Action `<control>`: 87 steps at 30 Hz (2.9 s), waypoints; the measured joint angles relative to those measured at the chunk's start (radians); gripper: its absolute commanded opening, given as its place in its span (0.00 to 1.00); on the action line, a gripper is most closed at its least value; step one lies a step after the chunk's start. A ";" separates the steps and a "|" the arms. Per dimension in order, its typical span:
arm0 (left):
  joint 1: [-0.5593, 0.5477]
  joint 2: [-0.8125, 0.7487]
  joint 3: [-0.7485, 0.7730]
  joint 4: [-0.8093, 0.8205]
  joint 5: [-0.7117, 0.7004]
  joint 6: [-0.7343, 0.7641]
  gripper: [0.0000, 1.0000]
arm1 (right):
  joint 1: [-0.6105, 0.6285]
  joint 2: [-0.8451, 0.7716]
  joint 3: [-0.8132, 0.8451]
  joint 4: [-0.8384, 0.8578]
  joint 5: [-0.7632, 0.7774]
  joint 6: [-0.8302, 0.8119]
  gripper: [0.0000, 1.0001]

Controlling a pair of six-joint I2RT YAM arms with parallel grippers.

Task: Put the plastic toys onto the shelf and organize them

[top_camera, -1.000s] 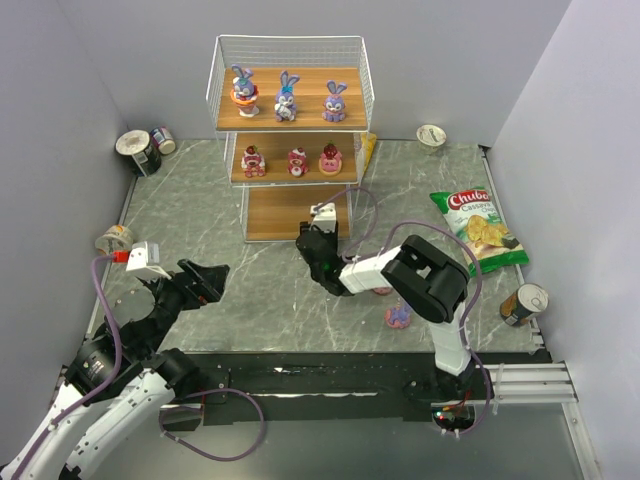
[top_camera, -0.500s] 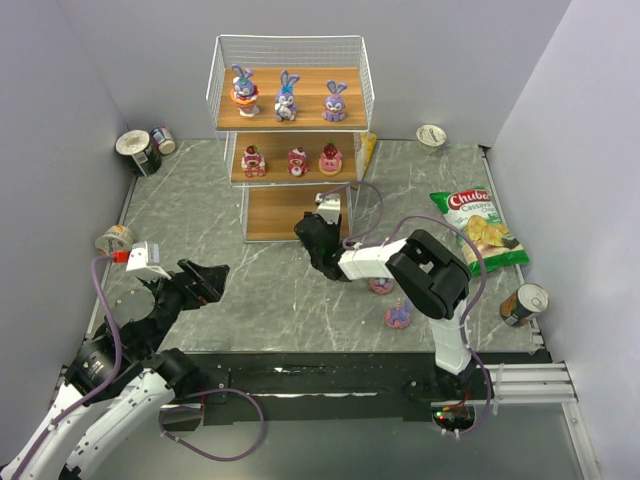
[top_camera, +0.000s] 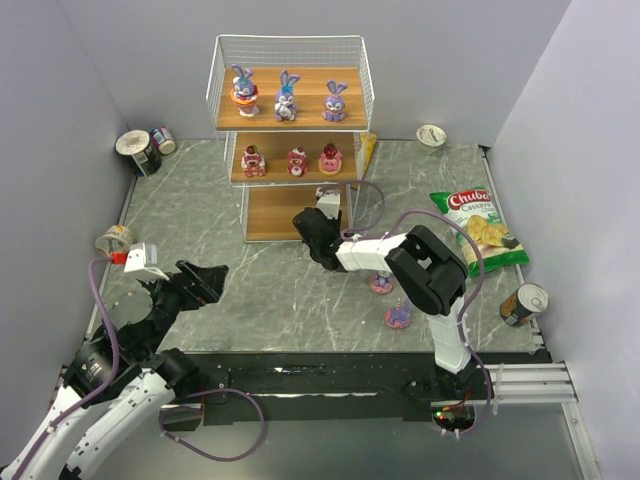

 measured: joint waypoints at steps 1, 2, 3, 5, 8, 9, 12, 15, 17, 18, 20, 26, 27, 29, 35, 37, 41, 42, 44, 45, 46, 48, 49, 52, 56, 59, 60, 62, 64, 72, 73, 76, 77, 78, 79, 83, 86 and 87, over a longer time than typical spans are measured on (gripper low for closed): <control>0.000 -0.003 0.000 0.000 0.000 0.000 0.96 | 0.000 0.006 0.012 -0.012 0.001 0.000 0.35; 0.000 -0.004 0.000 0.000 0.000 0.000 0.96 | 0.000 0.012 0.024 -0.027 0.003 0.002 0.36; 0.000 -0.006 0.000 0.000 0.000 0.000 0.96 | 0.000 0.021 0.041 -0.042 0.007 0.002 0.38; 0.000 -0.009 0.000 0.000 0.000 0.000 0.96 | 0.000 0.036 0.069 -0.071 0.012 0.010 0.46; 0.000 -0.010 0.000 0.000 0.000 0.000 0.96 | 0.000 0.041 0.083 -0.106 0.023 0.022 0.54; 0.000 -0.011 0.000 0.000 0.000 0.000 0.96 | 0.000 0.041 0.085 -0.114 0.028 0.027 0.56; 0.000 -0.021 0.000 0.000 0.000 0.000 0.96 | 0.000 0.041 0.087 -0.137 0.032 0.034 0.61; 0.000 -0.027 0.000 0.000 0.000 0.000 0.96 | 0.000 0.041 0.091 -0.153 0.035 0.039 0.65; -0.001 -0.029 0.000 0.000 0.000 0.000 0.96 | 0.000 0.041 0.096 -0.161 0.035 0.040 0.67; -0.001 -0.030 0.000 0.000 0.000 0.000 0.96 | 0.000 0.041 0.098 -0.164 0.035 0.042 0.68; -0.002 -0.035 0.000 0.000 0.000 0.000 0.96 | 0.000 0.042 0.101 -0.171 0.035 0.044 0.70; -0.002 -0.047 0.000 0.001 0.000 0.000 0.96 | 0.000 0.050 0.121 -0.198 0.051 0.060 0.70; -0.002 -0.047 0.000 0.000 0.000 0.000 0.96 | 0.000 0.050 0.121 -0.200 0.053 0.061 0.70; -0.002 -0.047 0.000 0.000 0.000 0.000 0.96 | 0.000 0.050 0.119 -0.197 0.054 0.061 0.68; -0.002 -0.047 0.000 0.000 0.000 0.000 0.96 | 0.001 0.047 0.076 -0.127 0.056 0.049 0.53; -0.002 -0.047 0.000 0.000 0.000 0.000 0.96 | 0.000 0.047 0.077 -0.132 0.061 0.051 0.49; -0.002 -0.047 0.000 0.000 0.000 0.000 0.96 | 0.000 0.047 0.095 -0.170 0.063 0.062 0.46; -0.002 -0.046 0.000 0.000 0.000 0.000 0.96 | 0.000 0.047 0.098 -0.177 0.064 0.063 0.46; -0.002 -0.045 0.000 0.000 0.001 0.000 0.96 | 0.000 0.047 0.100 -0.186 0.064 0.063 0.45; -0.002 -0.044 0.000 0.001 0.001 0.000 0.96 | -0.001 0.047 0.100 -0.189 0.063 0.063 0.45; -0.002 -0.043 0.000 0.001 0.001 0.000 0.96 | -0.002 0.047 0.103 -0.194 0.061 0.061 0.45; -0.002 -0.037 0.000 0.001 0.002 0.000 0.96 | -0.006 0.048 0.117 -0.216 0.051 0.061 0.44; -0.002 -0.035 0.000 0.000 0.002 0.000 0.96 | -0.008 0.050 0.127 -0.229 0.050 0.061 0.44; -0.002 -0.032 0.000 0.001 0.003 0.000 0.96 | -0.026 0.055 0.147 -0.252 0.023 0.053 0.45; -0.002 -0.033 0.000 0.001 0.003 0.000 0.96 | -0.033 0.056 0.153 -0.261 0.005 0.046 0.53; -0.002 -0.033 0.000 0.000 0.003 0.000 0.96 | -0.033 0.069 0.178 -0.283 -0.001 0.046 0.62; -0.002 -0.033 0.000 0.001 0.003 0.000 0.96 | -0.033 0.077 0.190 -0.288 0.000 0.046 0.65; -0.002 -0.033 0.000 0.000 0.003 0.000 0.96 | -0.033 0.089 0.209 -0.294 0.004 0.046 0.68; -0.002 -0.033 0.000 0.000 0.003 0.000 0.96 | -0.033 0.094 0.218 -0.298 0.004 0.046 0.71; -0.002 -0.032 0.000 0.000 0.003 0.000 0.96 | -0.032 0.097 0.219 -0.295 0.019 0.045 0.73; -0.002 -0.032 0.000 0.000 0.003 0.000 0.96 | -0.030 0.097 0.212 -0.284 0.023 0.043 0.73; -0.002 -0.032 0.000 0.000 0.003 0.000 0.96 | -0.023 0.093 0.184 -0.237 0.043 0.037 0.73; -0.002 -0.032 0.000 0.001 0.003 0.000 0.96 | -0.021 0.090 0.173 -0.221 0.051 0.034 0.73; -0.002 -0.032 0.000 0.000 0.003 0.000 0.96 | -0.019 0.087 0.166 -0.212 0.055 0.032 0.72; -0.002 -0.032 0.000 0.000 0.003 0.000 0.96 | -0.019 0.084 0.156 -0.199 0.057 0.029 0.72; -0.002 -0.032 0.000 0.000 0.003 0.000 0.96 | -0.016 0.060 0.103 -0.156 0.065 0.027 0.70; -0.002 -0.032 0.000 0.000 0.003 0.000 0.96 | -0.015 0.042 0.071 -0.135 0.069 0.027 0.68; -0.002 -0.032 0.000 0.000 0.003 0.000 0.96 | -0.015 0.035 0.058 -0.127 0.072 0.027 0.65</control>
